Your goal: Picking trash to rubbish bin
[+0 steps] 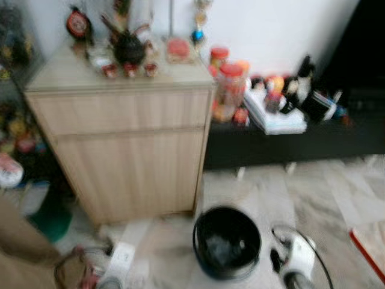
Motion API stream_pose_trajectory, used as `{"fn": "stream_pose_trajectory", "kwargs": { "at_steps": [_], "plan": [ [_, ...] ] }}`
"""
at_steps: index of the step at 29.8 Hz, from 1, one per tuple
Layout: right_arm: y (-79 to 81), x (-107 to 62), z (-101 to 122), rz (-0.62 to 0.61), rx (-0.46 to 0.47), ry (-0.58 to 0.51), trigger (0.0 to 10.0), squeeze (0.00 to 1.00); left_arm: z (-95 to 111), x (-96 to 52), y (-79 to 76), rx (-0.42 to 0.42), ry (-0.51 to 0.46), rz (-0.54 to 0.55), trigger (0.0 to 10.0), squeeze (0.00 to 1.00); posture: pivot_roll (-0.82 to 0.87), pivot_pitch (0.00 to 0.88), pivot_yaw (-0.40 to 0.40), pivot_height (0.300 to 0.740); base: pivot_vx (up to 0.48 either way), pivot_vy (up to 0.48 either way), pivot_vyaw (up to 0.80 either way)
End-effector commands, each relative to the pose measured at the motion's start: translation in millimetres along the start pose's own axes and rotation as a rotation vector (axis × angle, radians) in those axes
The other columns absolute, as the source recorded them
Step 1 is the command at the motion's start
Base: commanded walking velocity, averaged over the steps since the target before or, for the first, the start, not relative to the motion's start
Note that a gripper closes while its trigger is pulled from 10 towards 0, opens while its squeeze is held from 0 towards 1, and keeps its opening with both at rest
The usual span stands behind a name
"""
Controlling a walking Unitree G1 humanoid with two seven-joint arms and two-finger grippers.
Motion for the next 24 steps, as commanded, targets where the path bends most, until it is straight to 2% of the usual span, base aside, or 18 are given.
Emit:
{"fn": "stream_pose_trajectory", "kwargs": {
  "at_steps": [1, 14, 21, 24],
  "plan": [
    [11.9, 2.8, 7.6, 0.027, 0.023, -0.021, 10.0, 0.00, 5.1, 1.5, 12.5, 0.003, -0.019, 0.029, 10.0, 0.00, 0.22, 0.000, -0.094, 0.740, 0.364, 0.000, -0.41],
    [13.3, 3.1, 8.7, 0.033, 0.034, -0.024, 10.0, 0.00, 20.2, 4.2, 12.0, 0.004, -0.063, 0.019, 10.0, 0.00, 0.22, 0.000, -0.092, 0.740, 0.368, 0.000, -0.80],
    [13.6, 3.6, 11.7, 0.035, 0.031, -0.036, 10.0, 0.00, 23.5, 4.3, 11.0, 0.011, -0.081, 0.010, 10.0, 0.00, 0.22, 0.000, -0.091, 0.740, 0.356, 0.000, 0.00],
    [14.0, 3.6, 12.2, 0.038, 0.031, -0.039, 10.0, 0.00, 26.4, 4.1, 8.8, 0.014, -0.102, -0.002, 10.0, 0.00, 0.22, 0.000, -0.091, 0.740, 0.086, 0.000, 0.00]
  ]
}}
Point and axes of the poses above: a point about 5 cm out from each wrist's last joint towards the gripper, its own x axis pointing out of the wrist towards the gripper, its own z axis along the axis of the wrist's last joint, y = z × x, the point moved 3 cm from there along x, pointing out of the wrist towards the gripper, and after that the axes turned 2 degrees about -x, right-handed, at the moved point
